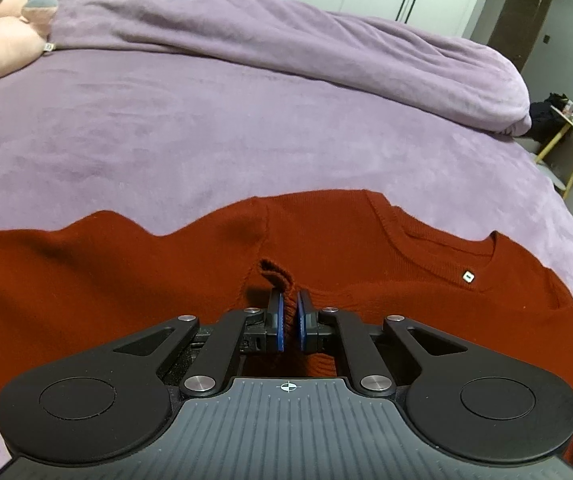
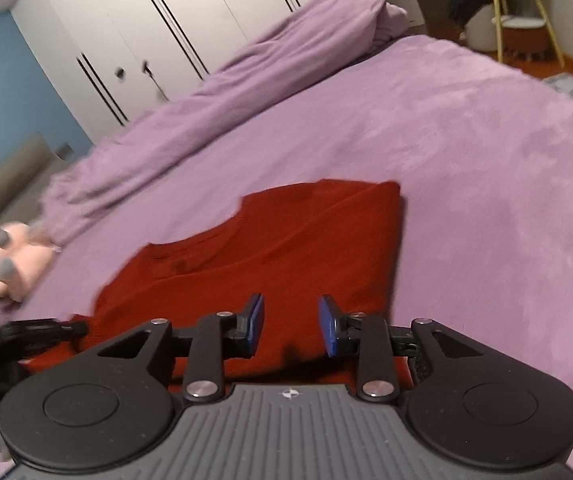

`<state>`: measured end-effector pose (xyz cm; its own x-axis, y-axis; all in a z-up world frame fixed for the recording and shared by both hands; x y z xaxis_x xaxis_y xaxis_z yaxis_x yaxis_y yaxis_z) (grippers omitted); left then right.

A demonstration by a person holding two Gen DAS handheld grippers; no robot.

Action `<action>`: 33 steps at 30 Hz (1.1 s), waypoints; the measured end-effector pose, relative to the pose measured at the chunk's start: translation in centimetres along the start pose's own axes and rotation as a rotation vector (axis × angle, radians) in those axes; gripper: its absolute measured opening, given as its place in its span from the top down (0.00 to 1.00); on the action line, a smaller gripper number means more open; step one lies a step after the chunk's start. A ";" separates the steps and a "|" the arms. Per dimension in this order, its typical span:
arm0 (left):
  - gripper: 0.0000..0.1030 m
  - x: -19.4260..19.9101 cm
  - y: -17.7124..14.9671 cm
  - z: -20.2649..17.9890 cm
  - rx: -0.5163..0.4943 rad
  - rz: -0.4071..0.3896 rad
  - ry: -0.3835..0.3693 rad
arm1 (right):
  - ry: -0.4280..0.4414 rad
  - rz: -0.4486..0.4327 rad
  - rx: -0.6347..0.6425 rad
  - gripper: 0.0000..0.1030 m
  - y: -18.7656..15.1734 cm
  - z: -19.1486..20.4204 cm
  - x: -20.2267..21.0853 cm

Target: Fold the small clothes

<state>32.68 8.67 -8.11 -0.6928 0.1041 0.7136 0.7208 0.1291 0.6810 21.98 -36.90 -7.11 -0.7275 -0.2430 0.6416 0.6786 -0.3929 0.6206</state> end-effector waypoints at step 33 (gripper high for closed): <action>0.56 -0.3 -2.8 -2.8 -0.071 0.058 -0.021 | -0.199 -0.018 0.453 0.55 -5.8 5.2 -3.4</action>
<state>30.89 5.52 -9.74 -0.6496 0.1301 0.7491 0.7590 0.0523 0.6490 21.04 -29.22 -10.52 -0.7361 -0.0482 0.6752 0.6740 0.0399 0.7376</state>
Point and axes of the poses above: each gripper's, at about its wrist camera, not at the fingertips, and x roughly against the way its jaws point, z to its left, y to its top, the point moved 1 cm from there along -x, roughly the way its jaws point, and after that the axes turned 6 degrees about -x, right-handed, at the moved point
